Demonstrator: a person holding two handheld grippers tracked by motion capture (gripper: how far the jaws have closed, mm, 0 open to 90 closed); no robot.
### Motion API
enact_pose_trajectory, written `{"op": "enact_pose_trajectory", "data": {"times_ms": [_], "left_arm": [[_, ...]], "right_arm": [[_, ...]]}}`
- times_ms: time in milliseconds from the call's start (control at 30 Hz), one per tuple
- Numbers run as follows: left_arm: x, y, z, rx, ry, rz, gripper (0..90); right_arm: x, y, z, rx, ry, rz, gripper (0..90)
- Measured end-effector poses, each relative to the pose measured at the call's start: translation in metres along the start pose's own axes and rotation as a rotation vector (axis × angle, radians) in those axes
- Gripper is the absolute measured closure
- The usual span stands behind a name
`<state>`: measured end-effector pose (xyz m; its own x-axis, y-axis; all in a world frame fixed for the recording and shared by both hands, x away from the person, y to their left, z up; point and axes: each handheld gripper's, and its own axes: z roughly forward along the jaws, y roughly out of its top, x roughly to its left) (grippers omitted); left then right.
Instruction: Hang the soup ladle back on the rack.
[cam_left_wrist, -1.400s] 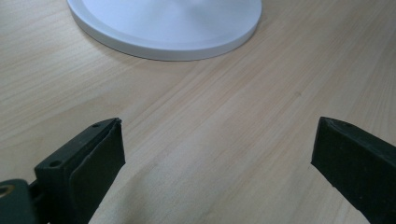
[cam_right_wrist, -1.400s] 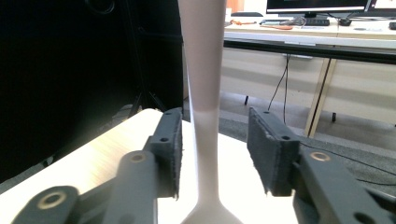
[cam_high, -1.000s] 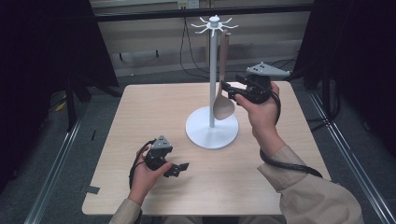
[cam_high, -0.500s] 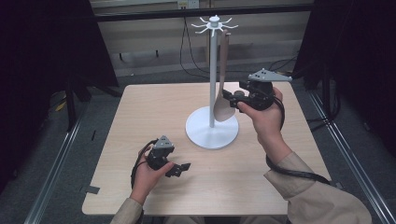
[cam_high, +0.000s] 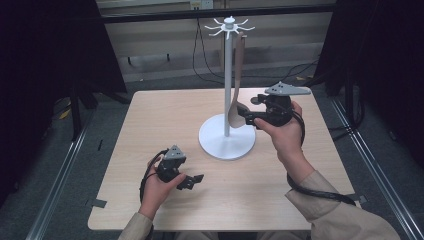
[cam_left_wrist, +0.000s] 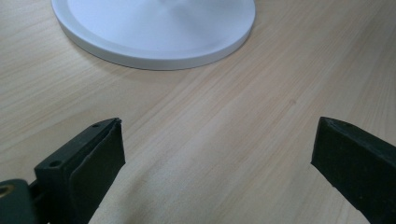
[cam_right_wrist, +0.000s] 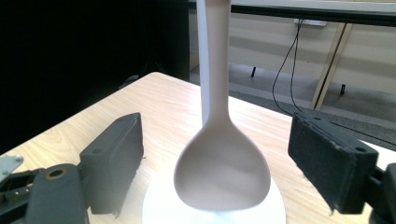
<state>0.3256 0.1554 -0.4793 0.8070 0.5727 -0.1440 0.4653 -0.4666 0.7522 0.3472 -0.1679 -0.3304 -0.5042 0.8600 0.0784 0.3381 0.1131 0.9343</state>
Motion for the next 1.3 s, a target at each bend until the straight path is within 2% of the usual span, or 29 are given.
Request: {"op": "enact_pose_trajectory", "data": {"times_ms": [433,767,1300], "left_arm": [[0.001,-0.002,-0.004,0.004,0.008,-0.004,2.4],[0.001,-0.003,-0.004,0.005,0.008,-0.002,2.4],[0.0,-0.003,-0.003,0.007,0.007,-0.001,2.4]], "right_arm": [[0.001,-0.024,-0.006,0.011,0.028,0.001,11.2],[-0.002,-0.044,-0.014,0.016,0.041,0.018,10.2],[-0.004,-0.072,-0.024,0.038,0.056,0.015,9.9]]}}
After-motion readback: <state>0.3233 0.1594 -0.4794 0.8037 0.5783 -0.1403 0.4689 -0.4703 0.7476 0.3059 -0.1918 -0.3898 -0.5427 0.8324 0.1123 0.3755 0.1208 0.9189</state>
